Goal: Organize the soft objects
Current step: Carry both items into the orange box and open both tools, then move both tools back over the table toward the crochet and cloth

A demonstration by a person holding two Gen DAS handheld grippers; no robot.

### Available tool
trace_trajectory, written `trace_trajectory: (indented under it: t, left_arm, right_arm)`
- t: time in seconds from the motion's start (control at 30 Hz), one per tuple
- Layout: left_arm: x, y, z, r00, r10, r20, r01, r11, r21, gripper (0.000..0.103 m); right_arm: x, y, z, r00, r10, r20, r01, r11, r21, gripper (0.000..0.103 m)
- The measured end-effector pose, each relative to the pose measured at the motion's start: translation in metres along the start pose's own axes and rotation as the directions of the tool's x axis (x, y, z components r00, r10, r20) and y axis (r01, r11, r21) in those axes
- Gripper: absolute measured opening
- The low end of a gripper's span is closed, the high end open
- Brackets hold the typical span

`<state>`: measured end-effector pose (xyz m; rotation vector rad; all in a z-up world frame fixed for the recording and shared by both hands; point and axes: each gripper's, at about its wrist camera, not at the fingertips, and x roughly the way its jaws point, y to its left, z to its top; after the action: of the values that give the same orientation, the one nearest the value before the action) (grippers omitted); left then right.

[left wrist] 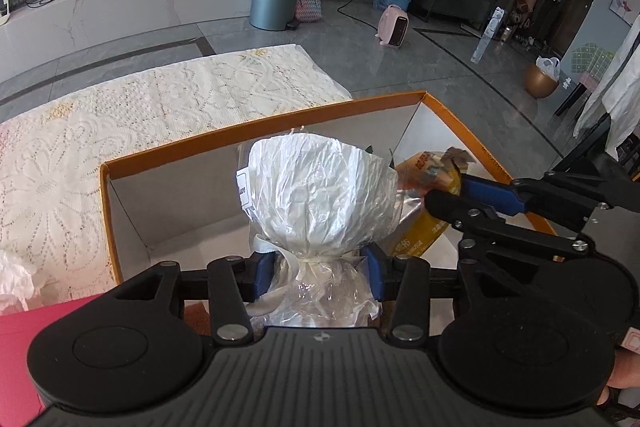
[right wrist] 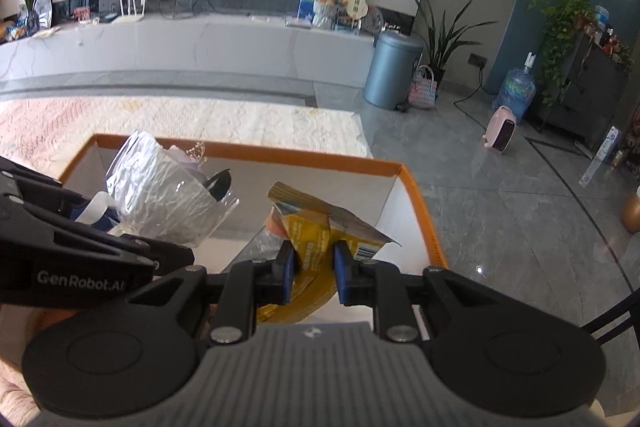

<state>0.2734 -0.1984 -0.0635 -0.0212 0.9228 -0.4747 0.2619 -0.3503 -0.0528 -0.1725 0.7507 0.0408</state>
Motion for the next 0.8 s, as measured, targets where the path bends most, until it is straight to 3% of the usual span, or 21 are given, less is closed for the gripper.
trace_trajectory:
  t: [0.37,0.43,0.47,0.8]
  left_arm:
    - [-0.015,0.002,0.005,0.999,0.004,0.033,-0.002,0.999,-0.042,0.073]
    - [-0.023,0.002,0.004,0.998,-0.004,0.055,0.007,0.999,-0.042,0.08]
    - [-0.027,0.001,0.005,0.998,-0.001,0.061,0.003,0.999,-0.037,0.081]
    - [-0.066,-0.011,-0.003,0.993,0.026,0.116,-0.027,1.0,0.009,0.081]
  right_arm:
    - [0.016,0.004,0.001,0.999,-0.006,-0.047,0.006,1.0,-0.008,0.022]
    - [0.015,0.004,0.005,0.999,-0.016,-0.05,0.016,1.0,-0.013,0.03]
    - [0.014,0.005,0.005,0.999,-0.021,-0.045,0.021,1.0,-0.015,0.037]
    - [-0.025,0.011,0.001,0.999,-0.046,-0.012,0.045,0.999,-0.009,0.052]
